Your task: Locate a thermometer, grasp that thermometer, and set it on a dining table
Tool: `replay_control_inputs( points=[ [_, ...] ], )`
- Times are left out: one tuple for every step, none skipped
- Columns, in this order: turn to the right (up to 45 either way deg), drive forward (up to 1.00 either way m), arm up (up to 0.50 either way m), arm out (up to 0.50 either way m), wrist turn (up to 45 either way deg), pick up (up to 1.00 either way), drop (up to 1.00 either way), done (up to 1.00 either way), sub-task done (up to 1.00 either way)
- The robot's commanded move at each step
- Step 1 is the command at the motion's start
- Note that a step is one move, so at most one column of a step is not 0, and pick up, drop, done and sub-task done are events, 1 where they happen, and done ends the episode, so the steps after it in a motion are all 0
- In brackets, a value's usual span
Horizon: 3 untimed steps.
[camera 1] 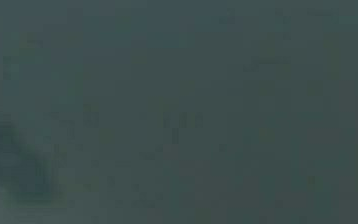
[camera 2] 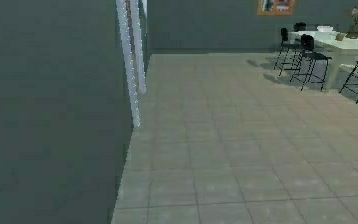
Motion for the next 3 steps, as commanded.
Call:
replay_control_inputs(
  points=[
    [-45.0, 0.00, 0.00, 0.00, 0.0, 0.00, 0.00, 0.00, 0.00],
    [-45.0, 0.00, 0.00, 0.00, 0.0, 0.00, 0.00, 0.00, 0.00],
    [-45.0, 0.00, 0.00, 0.00, 0.0, 0.00, 0.00, 0.00, 0.00]
  ],
)
